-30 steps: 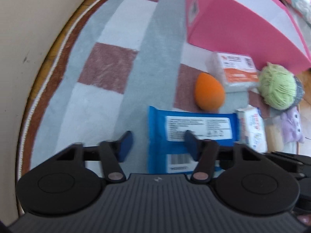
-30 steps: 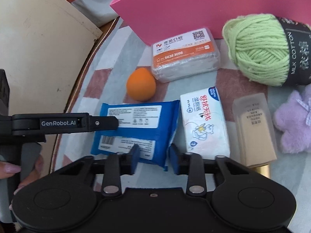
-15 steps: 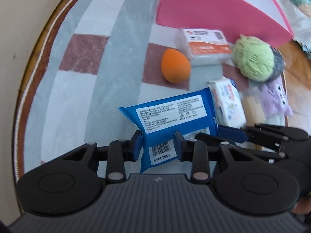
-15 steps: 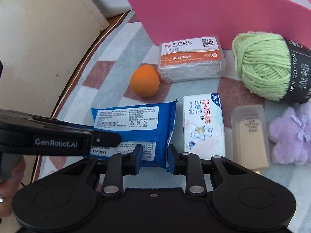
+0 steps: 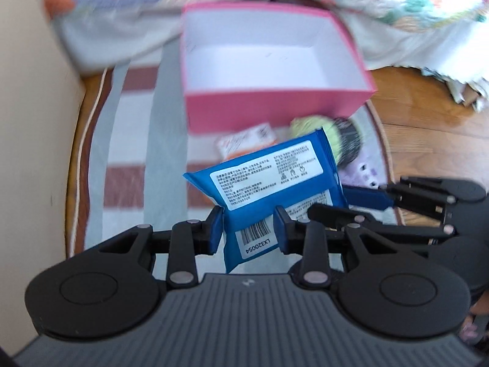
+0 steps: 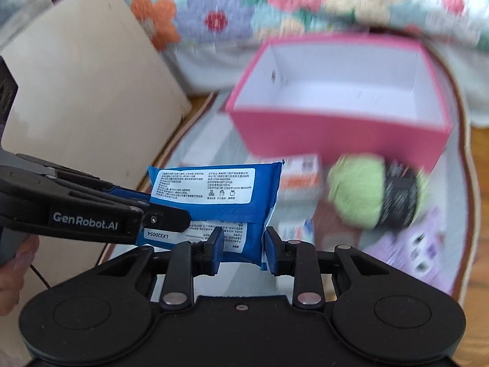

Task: Organize objects
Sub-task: 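Carry the blue wipes pack with the right gripper into the pink box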

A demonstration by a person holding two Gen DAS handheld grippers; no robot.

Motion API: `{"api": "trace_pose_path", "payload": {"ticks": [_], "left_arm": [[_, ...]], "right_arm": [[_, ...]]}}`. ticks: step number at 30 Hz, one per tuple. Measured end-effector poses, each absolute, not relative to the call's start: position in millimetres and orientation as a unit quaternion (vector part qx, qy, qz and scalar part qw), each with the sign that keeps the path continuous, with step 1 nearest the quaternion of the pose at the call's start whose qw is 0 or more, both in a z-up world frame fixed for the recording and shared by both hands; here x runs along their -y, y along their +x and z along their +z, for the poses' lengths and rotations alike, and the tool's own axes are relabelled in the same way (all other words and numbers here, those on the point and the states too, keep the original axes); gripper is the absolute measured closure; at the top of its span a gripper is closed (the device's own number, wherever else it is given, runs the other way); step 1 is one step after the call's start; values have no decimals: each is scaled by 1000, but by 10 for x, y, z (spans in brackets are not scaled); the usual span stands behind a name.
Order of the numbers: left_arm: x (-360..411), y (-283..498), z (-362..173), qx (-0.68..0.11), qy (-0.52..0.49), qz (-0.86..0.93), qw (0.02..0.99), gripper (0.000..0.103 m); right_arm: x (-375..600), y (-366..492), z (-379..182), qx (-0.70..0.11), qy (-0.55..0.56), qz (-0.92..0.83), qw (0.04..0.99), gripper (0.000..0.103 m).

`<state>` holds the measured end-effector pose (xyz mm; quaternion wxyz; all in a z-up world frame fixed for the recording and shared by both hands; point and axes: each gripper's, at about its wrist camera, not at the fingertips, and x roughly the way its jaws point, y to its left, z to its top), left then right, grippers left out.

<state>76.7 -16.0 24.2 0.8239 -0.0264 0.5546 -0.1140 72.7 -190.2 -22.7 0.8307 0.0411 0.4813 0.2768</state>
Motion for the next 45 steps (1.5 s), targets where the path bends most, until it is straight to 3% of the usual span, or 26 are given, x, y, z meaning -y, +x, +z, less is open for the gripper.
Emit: {"api": "trace_pose_path", "payload": {"ticks": [7, 16, 32, 45], "left_arm": [[399, 1192, 563, -527, -6, -151, 836, 70], [698, 2080, 566, -536, -68, -172, 824, 70], [842, 3414, -61, -535, -91, -120, 831, 70], [771, 3827, -932, -577, -159, -91, 796, 70]], "right_arm": [[2171, 1088, 212, -458, 49, 258, 849, 66], [2328, 1754, 429, -474, 2, 208, 856, 66], [2113, 3007, -151, -521, -60, 172, 834, 70], [1941, 3553, -724, -570, -86, 133, 807, 71]]}}
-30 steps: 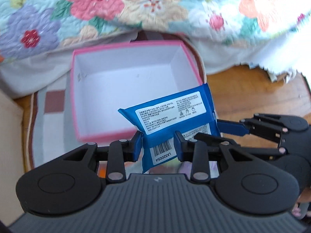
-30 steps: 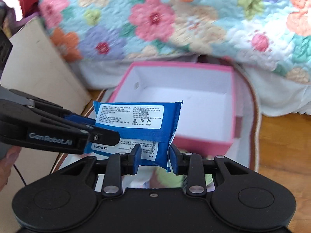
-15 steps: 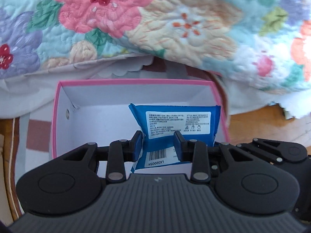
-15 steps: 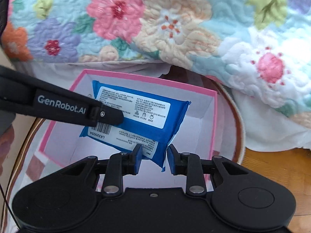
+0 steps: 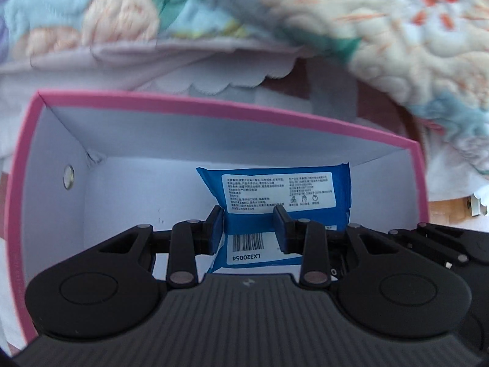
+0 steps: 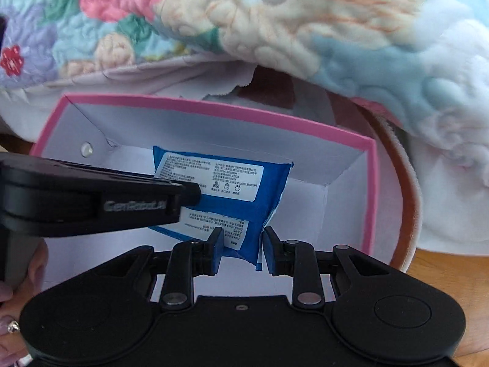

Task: Organize objects
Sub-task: 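Carry the blue wipes pack with the right gripper into the pink box, then open the right gripper to drop the wipes pack, then lift away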

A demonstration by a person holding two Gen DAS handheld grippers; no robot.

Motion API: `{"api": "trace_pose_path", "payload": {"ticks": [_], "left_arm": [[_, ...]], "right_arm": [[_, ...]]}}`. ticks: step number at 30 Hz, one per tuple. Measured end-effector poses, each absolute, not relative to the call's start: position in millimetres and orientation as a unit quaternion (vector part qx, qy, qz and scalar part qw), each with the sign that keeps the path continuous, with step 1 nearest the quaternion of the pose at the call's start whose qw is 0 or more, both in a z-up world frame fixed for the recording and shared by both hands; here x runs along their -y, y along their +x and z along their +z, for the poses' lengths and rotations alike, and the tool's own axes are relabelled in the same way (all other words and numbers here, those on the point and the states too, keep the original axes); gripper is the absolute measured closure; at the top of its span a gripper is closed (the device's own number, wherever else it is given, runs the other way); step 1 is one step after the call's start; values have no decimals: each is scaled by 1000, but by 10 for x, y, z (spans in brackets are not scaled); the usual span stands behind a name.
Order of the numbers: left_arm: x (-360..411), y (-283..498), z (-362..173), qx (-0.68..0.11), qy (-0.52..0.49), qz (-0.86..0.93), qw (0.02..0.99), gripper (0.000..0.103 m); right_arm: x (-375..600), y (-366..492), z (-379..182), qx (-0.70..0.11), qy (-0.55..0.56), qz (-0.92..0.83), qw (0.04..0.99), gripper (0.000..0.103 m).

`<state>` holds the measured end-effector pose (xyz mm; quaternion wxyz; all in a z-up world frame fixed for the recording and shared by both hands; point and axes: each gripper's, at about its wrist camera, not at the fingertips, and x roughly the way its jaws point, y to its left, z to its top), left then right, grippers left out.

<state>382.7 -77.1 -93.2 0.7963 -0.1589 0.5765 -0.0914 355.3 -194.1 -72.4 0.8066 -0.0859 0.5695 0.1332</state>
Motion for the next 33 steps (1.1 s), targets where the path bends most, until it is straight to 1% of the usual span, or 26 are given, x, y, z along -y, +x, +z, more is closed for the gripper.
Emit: {"api": "trace_pose_path", "payload": {"ticks": [3, 6, 10, 12, 14, 16, 18, 19, 23, 24, 26, 30, 33], "left_arm": [[776, 3832, -1024, -584, -158, -82, 792, 70], [882, 3823, -1056, -585, -124, -89, 796, 70], [941, 3815, -1086, -589, -122, -81, 795, 67], [923, 3801, -1144, -599, -134, -69, 787, 67], [888, 3786, -1213, -612, -158, -71, 771, 67], [884, 3780, -1210, -614, -167, -72, 768, 72], [909, 3799, -1204, -611, -176, -73, 769, 78], [930, 3810, -1203, -608, -183, -74, 769, 79], [1091, 3816, -1221, -596, -190, -76, 777, 80], [1124, 3801, -1223, -593, -190, -73, 779, 80], [1187, 3753, -1192, -585, -169, -70, 790, 79], [1268, 3602, -1053, -576, -91, -74, 809, 67], [1266, 3362, -824, -563, -46, -92, 820, 63]], "right_arm": [[1873, 3534, -805, -567, -101, 127, 808, 75], [1866, 3525, -855, -561, -106, 119, 812, 79], [1861, 3487, -904, -546, -134, 104, 821, 81], [1894, 3458, -871, -535, -140, 96, 828, 80], [1967, 3409, -779, -538, -121, 106, 827, 74], [2080, 3329, -652, -547, -80, 147, 820, 75], [2180, 3261, -570, -554, -62, 161, 814, 75], [2222, 3237, -555, -558, -56, 166, 811, 75], [2270, 3168, -577, -560, -49, 166, 810, 75], [2279, 3140, -578, -556, -53, 165, 813, 77], [2298, 3100, -582, -547, -60, 165, 819, 77], [2417, 3005, -514, -545, -40, 171, 820, 76], [2472, 2814, -358, -544, -30, 175, 820, 76]]}}
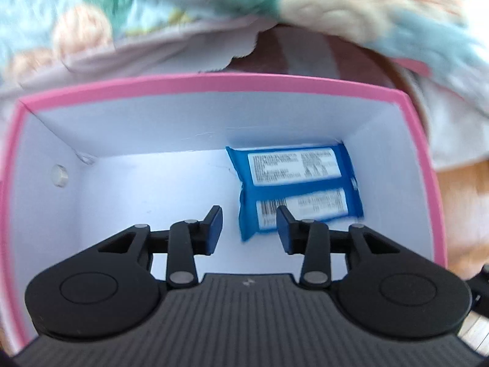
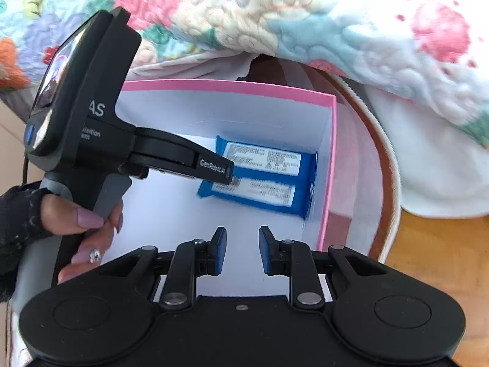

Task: Organize objects
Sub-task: 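Open the right gripper to drop the wipes pack, then lift away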

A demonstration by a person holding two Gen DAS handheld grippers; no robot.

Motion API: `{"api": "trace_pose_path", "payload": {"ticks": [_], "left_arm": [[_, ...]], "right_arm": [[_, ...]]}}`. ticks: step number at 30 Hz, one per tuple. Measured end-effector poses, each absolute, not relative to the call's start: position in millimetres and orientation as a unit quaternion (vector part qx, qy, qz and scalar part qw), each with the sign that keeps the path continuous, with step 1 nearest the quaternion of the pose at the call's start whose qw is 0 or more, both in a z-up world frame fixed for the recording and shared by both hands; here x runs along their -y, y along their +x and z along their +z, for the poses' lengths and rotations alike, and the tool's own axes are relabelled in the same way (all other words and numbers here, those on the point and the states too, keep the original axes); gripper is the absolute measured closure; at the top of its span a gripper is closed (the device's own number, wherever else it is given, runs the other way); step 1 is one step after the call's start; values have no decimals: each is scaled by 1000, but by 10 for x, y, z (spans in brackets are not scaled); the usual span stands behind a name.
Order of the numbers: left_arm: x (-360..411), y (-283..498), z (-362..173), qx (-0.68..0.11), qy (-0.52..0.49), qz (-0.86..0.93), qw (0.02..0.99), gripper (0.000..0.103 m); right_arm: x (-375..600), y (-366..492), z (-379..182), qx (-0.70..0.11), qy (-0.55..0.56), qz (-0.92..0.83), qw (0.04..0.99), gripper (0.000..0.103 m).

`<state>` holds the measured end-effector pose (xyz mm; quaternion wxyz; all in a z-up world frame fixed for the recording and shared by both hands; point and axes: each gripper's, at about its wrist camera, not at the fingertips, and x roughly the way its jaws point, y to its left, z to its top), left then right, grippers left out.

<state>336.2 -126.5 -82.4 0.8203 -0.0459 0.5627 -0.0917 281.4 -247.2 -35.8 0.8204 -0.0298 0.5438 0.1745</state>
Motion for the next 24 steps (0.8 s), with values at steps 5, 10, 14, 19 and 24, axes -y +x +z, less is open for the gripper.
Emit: {"api": "trace_pose_path", "payload": {"ticks": [5, 10, 14, 19, 24], "left_arm": [[1012, 2977, -283, -551, -37, -103, 828, 62], [908, 2607, 442, -541, -14, -124, 832, 57], [855, 2307, 720, -544, 15, -138, 828, 54], [738, 1770, 806, -564, 36, -152, 811, 52], [630, 1474, 527, -592, 52, -165, 788, 52]], "right_arm": [[2539, 2403, 13, -535, -10, 206, 820, 71], [2485, 2084, 437, -504, -26, 250, 826, 62], [2476, 1822, 725, -495, -43, 270, 825, 56], [2462, 1493, 899, -493, -60, 292, 817, 49], [2445, 1169, 836, -499, -57, 319, 804, 45]]}}
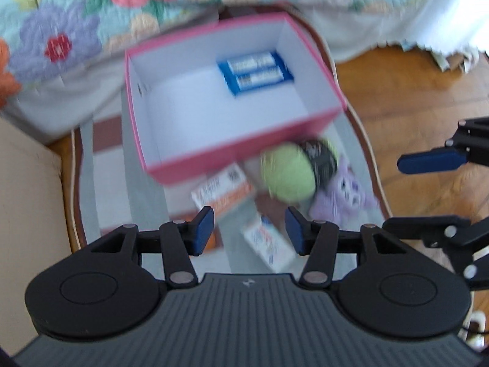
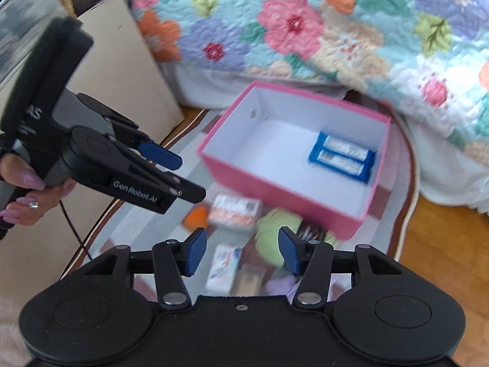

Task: Organize objects
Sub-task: 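Open the right gripper to drop the wipes pack, then lift away, then lower the right gripper onto the white tissue pack and close on it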

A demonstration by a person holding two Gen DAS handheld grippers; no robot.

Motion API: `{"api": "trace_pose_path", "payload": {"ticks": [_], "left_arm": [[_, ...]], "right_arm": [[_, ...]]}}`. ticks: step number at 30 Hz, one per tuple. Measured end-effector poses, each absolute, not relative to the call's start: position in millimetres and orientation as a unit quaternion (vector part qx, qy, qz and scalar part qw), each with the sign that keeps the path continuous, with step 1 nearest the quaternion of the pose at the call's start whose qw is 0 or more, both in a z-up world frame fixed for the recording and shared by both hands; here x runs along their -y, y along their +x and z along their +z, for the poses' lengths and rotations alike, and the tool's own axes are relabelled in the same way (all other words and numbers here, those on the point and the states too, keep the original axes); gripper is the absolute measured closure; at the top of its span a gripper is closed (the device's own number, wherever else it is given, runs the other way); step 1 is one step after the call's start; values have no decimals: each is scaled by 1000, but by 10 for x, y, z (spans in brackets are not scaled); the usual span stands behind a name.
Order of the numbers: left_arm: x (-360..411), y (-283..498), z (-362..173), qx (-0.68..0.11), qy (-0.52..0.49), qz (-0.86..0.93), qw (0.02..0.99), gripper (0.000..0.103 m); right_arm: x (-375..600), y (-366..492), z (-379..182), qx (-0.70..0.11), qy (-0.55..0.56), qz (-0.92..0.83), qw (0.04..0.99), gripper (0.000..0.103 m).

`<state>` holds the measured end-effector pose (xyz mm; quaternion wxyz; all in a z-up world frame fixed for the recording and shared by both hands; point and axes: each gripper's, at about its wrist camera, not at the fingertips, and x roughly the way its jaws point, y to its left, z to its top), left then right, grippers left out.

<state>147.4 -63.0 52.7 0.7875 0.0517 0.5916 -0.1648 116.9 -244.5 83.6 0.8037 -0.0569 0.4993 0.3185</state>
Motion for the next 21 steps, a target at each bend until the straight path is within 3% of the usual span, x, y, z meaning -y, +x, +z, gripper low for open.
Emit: {"api": "trace_pose_path", "payload": {"ticks": [6, 12, 21], "left_arm": [[487, 1268, 257, -598, 37, -182, 779, 52], [340, 1192, -122, -605, 1, -191, 773, 52], [381, 1266, -591, -596, -15, -208, 775, 55]], "right_arm": [[2381, 830, 523, -505, -27, 350, 788, 43], [2351, 693, -192, -557, 107, 327, 756, 42], [2250, 745, -1044, -612, 220, 253, 716, 38]]}}
